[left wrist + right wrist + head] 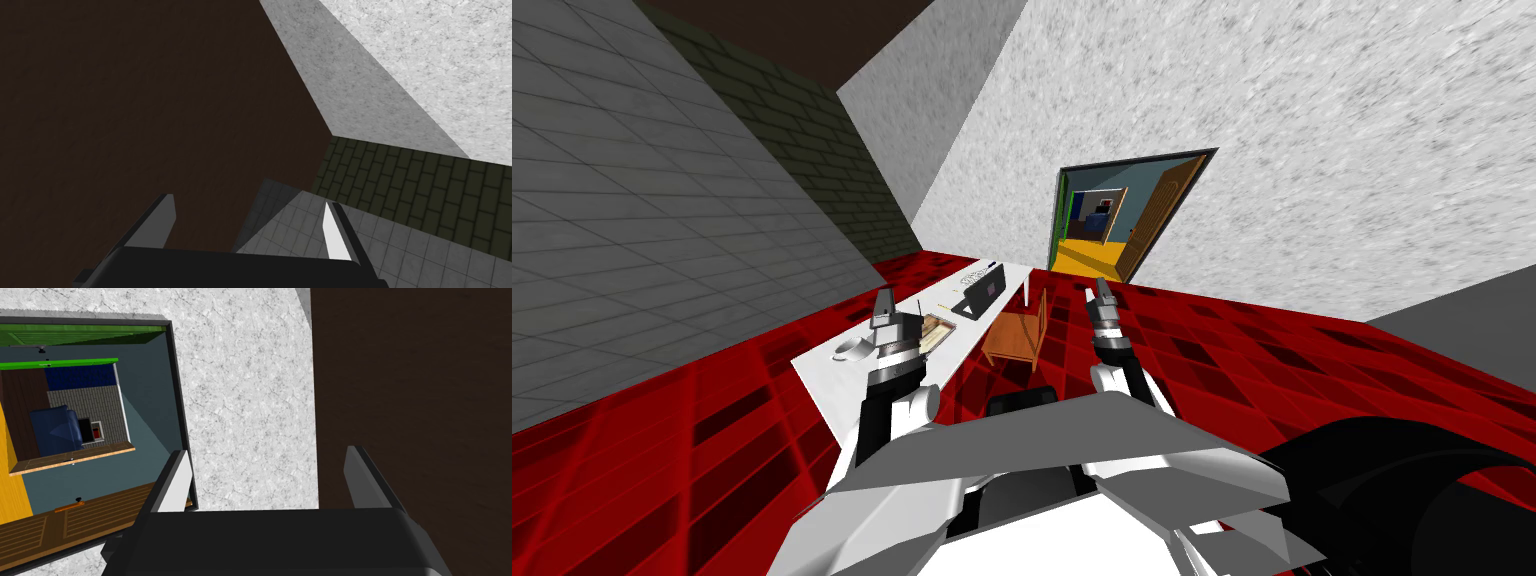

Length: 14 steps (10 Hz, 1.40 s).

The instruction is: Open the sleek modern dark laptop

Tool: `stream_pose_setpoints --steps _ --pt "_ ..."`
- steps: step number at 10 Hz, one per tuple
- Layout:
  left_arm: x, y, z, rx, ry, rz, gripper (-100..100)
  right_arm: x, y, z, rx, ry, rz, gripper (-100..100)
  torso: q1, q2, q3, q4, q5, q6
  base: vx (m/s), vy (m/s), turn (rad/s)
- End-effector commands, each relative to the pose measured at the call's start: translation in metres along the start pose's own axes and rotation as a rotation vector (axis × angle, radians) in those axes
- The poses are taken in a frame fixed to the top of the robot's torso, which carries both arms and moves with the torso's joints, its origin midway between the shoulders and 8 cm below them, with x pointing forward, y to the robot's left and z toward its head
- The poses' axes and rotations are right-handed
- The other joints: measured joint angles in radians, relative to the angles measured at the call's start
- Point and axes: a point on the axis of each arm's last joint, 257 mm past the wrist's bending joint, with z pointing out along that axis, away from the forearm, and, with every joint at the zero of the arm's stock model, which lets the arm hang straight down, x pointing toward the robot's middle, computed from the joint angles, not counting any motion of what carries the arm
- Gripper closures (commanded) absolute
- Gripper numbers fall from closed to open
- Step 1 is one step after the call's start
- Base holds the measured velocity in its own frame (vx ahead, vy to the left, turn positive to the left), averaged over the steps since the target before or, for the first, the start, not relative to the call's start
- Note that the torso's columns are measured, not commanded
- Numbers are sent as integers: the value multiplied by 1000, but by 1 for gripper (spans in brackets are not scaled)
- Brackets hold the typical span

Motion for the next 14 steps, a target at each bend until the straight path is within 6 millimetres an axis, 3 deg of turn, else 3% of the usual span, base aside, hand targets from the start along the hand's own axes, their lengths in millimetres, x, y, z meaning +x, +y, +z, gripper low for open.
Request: stream_pose_setpoints --steps 1,9,10,11,14 --pt "0 0 0 0 0 0 0 0 0 0 0 0 0 0 0 40 -82 41 0 0 0 0 0" --pt "0 0 0 0 0 0 0 0 0 0 0 0 0 0 0 618 -1234 617 0 0 0 0 0" --pt "4 1 1 -4 41 21 -100 0 0 0 0 0 0 0 0 691 -1382 691 0 0 8 2 -26" --pt "6 3 2 -11 66 33 -100 0 0 0 0 0 0 0 0 725 -1451 724 0 0 6 6 -36" --pt "12 12 7 -45 135 70 -100 0 0 0 0 0 0 0 0 737 -1476 738 0 0 9 14 -59"
